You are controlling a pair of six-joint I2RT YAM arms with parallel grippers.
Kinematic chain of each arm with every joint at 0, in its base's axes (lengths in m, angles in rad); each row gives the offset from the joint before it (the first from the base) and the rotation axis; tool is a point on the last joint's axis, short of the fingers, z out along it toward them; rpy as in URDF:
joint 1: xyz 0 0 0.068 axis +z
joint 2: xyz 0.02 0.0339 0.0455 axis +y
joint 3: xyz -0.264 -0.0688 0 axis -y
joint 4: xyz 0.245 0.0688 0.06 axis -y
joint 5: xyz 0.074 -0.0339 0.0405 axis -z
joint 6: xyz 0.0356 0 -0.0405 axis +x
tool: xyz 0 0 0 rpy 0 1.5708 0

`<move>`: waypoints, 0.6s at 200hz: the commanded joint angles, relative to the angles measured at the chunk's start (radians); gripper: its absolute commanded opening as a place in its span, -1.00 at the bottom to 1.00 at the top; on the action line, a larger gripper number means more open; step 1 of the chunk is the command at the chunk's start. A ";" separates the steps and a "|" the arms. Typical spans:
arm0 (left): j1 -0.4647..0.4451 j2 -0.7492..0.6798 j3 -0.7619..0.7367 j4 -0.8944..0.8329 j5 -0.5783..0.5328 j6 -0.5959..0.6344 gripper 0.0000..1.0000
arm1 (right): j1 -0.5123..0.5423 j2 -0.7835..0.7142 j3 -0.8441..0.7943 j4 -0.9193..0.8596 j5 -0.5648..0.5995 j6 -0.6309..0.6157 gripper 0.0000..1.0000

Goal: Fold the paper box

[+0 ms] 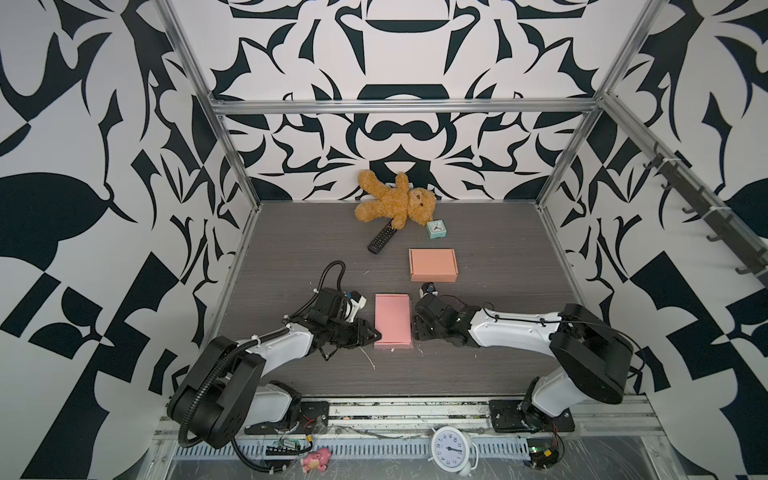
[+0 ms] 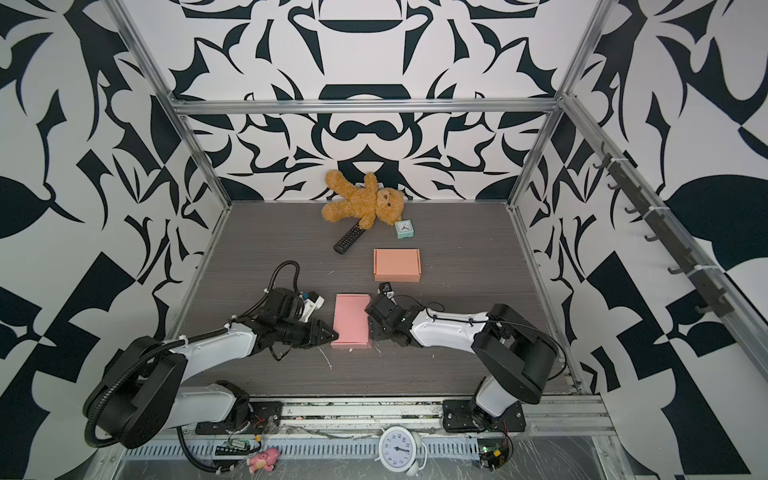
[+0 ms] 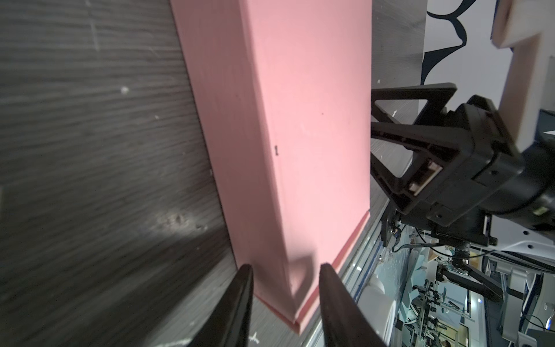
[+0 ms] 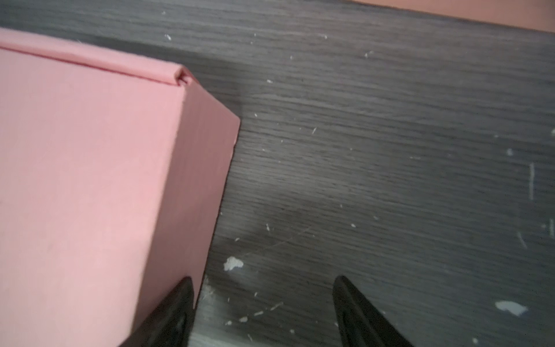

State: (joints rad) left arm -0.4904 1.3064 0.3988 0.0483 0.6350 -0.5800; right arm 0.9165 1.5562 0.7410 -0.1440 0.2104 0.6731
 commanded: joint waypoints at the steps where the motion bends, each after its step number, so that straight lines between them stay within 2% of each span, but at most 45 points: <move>1: -0.003 -0.024 -0.009 -0.016 0.004 -0.004 -0.20 | -0.003 -0.066 -0.026 -0.014 0.025 -0.006 0.51; 84: -0.004 -0.067 -0.008 -0.047 0.009 -0.001 -0.19 | 0.010 -0.156 -0.132 -0.029 0.012 0.070 0.40; 93: -0.003 -0.068 -0.009 -0.047 0.010 -0.001 -0.19 | 0.012 -0.162 -0.135 -0.031 0.009 0.071 0.33; 120: -0.003 -0.064 -0.009 -0.048 0.011 -0.002 -0.19 | 0.026 -0.159 -0.131 -0.012 -0.008 0.074 -0.17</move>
State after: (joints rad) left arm -0.4911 1.2530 0.3988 0.0181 0.6342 -0.5800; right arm 0.9287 1.4162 0.6041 -0.1680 0.2123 0.7349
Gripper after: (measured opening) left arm 0.406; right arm 0.494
